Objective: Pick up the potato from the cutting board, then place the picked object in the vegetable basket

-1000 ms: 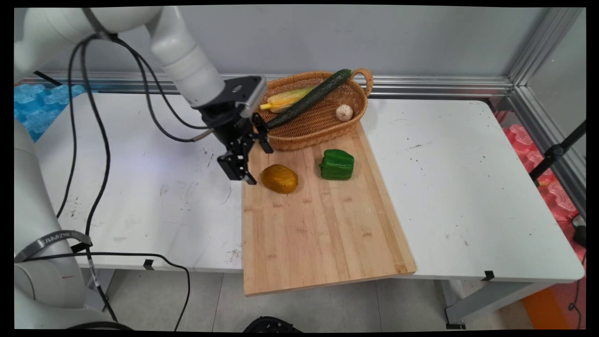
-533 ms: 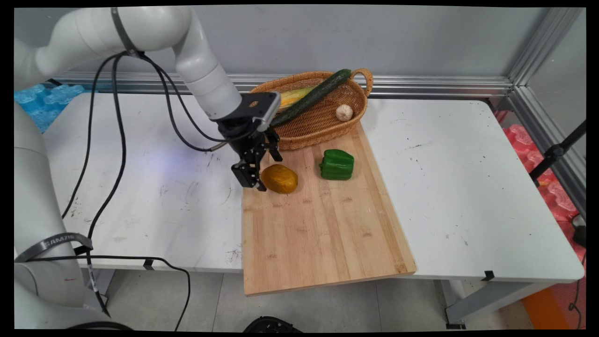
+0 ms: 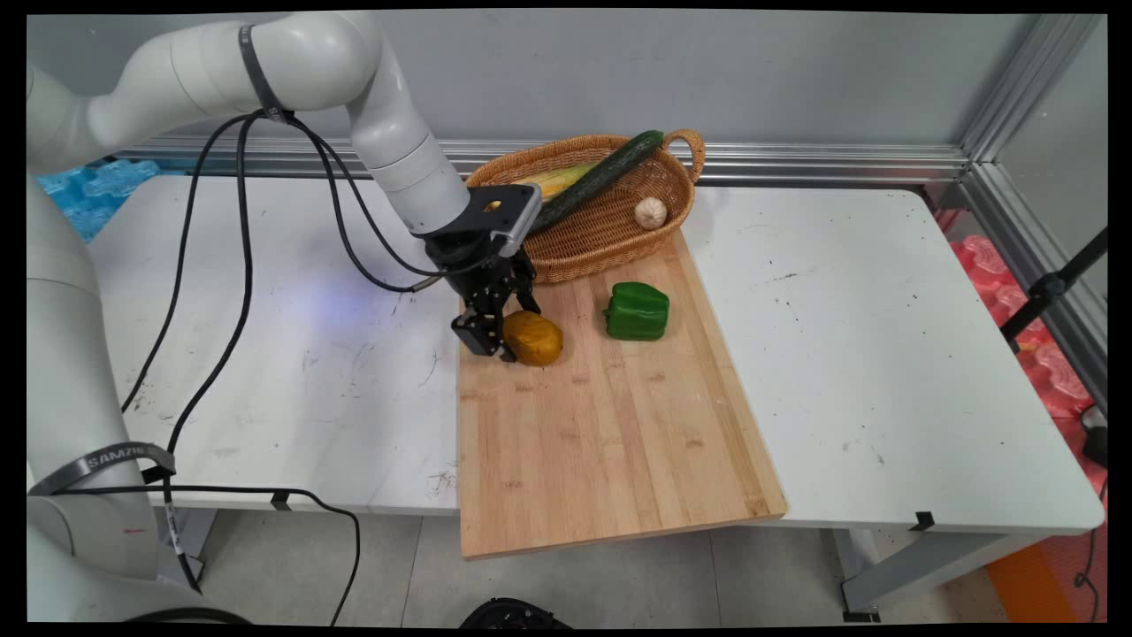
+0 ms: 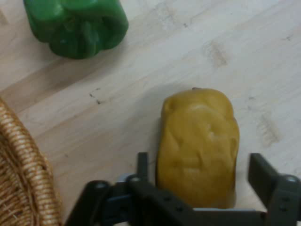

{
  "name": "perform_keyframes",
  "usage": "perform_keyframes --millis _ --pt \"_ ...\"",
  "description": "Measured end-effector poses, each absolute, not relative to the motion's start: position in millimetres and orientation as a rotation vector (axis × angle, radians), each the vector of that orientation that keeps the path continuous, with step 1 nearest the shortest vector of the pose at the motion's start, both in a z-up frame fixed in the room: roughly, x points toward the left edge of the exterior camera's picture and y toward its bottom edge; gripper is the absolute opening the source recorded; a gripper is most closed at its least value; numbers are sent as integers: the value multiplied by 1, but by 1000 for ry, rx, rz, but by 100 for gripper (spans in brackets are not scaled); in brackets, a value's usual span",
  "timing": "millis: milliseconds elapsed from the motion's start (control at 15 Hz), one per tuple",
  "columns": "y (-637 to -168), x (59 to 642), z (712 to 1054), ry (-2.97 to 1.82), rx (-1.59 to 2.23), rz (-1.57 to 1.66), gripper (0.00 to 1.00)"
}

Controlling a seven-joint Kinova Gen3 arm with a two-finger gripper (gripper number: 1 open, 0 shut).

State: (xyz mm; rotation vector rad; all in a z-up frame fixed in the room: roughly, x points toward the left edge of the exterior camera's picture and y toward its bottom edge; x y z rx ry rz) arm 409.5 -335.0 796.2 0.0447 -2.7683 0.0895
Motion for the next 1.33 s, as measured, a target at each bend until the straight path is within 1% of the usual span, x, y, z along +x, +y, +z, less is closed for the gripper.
perform_keyframes --millis 200,400,667,933,1133,1333 --pt "-338 408 798 -2766 45 84 0" --pt "-340 408 811 -2763 60 70 0" --pt "-338 409 853 -2753 133 41 0" --pt "-343 411 899 -2721 339 98 0" --pt "-351 417 919 -2686 523 175 0" --pt "-362 421 929 -2646 664 241 0"
